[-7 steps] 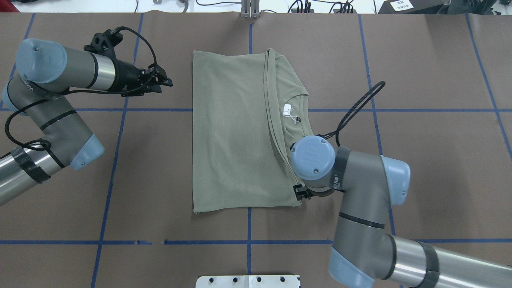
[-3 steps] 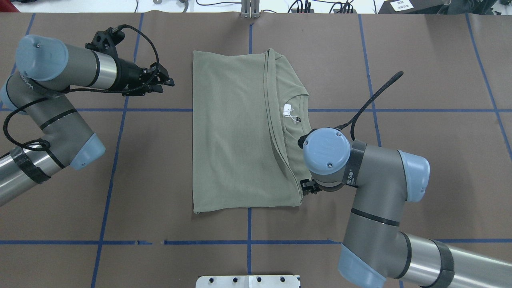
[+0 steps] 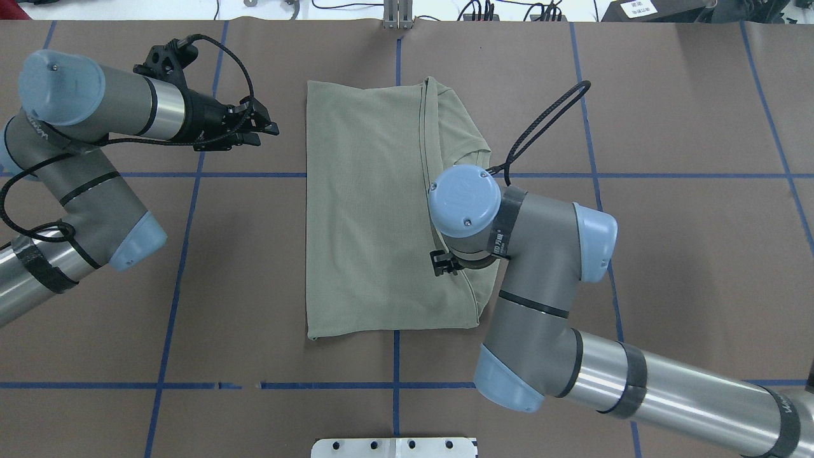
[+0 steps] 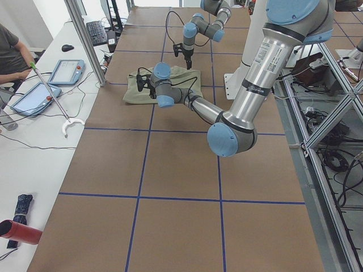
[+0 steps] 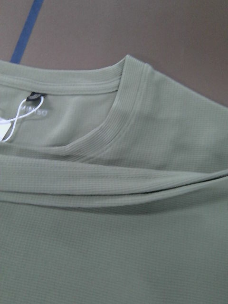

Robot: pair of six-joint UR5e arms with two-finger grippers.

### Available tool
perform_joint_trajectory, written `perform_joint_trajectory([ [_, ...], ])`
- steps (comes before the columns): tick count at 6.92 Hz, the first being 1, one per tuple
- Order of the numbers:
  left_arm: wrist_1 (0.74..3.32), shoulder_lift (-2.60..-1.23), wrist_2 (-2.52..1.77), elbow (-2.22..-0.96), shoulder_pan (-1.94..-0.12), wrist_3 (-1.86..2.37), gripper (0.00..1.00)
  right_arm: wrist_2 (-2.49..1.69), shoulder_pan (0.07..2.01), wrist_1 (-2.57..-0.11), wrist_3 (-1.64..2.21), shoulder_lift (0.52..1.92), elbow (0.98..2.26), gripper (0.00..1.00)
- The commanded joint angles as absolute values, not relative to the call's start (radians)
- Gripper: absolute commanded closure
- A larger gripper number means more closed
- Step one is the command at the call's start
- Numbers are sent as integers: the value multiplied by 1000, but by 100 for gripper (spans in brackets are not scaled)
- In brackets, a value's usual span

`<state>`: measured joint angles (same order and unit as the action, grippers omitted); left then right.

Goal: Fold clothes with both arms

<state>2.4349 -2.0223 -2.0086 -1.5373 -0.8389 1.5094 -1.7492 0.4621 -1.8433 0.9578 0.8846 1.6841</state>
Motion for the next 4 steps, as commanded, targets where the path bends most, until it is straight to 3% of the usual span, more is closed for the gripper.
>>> perform_joint_trajectory([
  [1, 2427, -2022, -2010, -1543, -839, 1509, 50, -1749, 469, -1795, 953, 841, 1577, 0],
  [4, 2427, -2022, -2020, -1545, -839, 1509, 50, -1755, 489, -1767, 945, 853, 1532, 0],
])
